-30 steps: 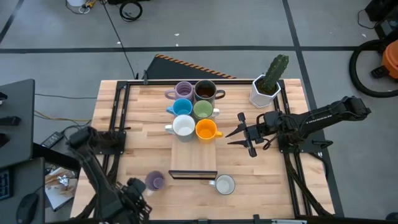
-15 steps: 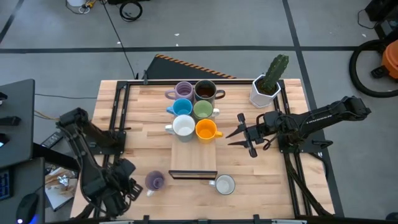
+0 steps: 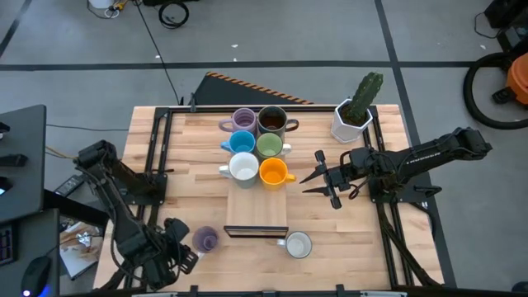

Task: Place coffee mugs
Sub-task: Put the purple mug on the shelf

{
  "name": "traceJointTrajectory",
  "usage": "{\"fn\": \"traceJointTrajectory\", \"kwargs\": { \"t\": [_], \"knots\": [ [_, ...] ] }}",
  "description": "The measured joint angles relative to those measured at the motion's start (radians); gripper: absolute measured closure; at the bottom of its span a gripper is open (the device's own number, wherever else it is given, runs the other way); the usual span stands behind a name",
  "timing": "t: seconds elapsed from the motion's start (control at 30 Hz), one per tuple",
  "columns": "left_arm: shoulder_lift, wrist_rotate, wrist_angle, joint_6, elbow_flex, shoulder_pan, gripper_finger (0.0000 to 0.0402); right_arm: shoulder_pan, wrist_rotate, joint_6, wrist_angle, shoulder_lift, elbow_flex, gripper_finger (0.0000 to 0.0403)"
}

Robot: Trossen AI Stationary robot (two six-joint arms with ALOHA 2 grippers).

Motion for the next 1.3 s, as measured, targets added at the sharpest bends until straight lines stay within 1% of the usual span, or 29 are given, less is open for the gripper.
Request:
{"fn": "traceJointTrajectory", "kwargs": {
  "t": [0.07, 0.2, 0.27, 0.33, 0.4, 0.53, 0.67, 0.77, 0.87, 0.97, 1.2, 1.3],
  "knots": [
    [0.0, 0.0, 0.097, -0.003, -0.044, 0.005, 0.0231, 0.002, 0.0, 0.0, 0.0, 0.0, 0.0, 0.027],
    [0.001, 0.019, 0.292, 0.005, -0.148, 0.021, 0.0187, 0.016, 0.0, 0.0, 0.0, 0.0, 0.0, 0.027],
    [0.001, 0.032, 0.346, 0.002, -0.186, 0.032, 0.0165, 0.022, 0.0, -0.001, 0.0, 0.0, 0.0, 0.027],
    [0.001, 0.058, 0.351, -0.003, -0.203, 0.041, 0.0149, 0.026, 0.001, -0.001, -0.001, 0.0, 0.0, 0.027],
    [0.002, 0.078, 0.349, -0.002, -0.21, 0.055, 0.0141, 0.027, 0.001, -0.001, -0.001, 0.0, 0.0, 0.027],
    [0.018, 0.084, 0.349, 0.004, -0.212, 0.087, 0.0139, 0.027, 0.001, 0.0, -0.002, 0.0, 0.0, 0.027],
    [0.072, 0.14, 0.367, 0.03, -0.212, 0.121, 0.0139, 0.027, 0.002, 0.014, -0.006, 0.0, 0.0, 0.027],
    [0.1, 0.156, 0.394, 0.039, -0.212, 0.133, 0.0139, 0.033, 0.003, 0.015, -0.004, 0.007, -0.006, 0.027],
    [0.113, 0.16, 0.398, 0.04, -0.212, 0.141, 0.0148, 0.036, 0.008, 0.015, -0.003, 0.018, -0.007, 0.027],
    [0.113, 0.16, 0.395, 0.039, -0.212, 0.144, 0.017, 0.037, 0.008, 0.015, 0.012, 0.025, -0.007, 0.027],
    [0.113, 0.16, 0.376, 0.045, -0.212, 0.144, 0.0248, 0.038, 0.008, 0.015, 0.027, 0.034, -0.007, 0.027],
    [0.113, 0.16, 0.356, 0.072, -0.212, 0.143, 0.028, 0.038, 0.008, 0.015, 0.027, 0.034, -0.007, 0.027]
  ]
}}
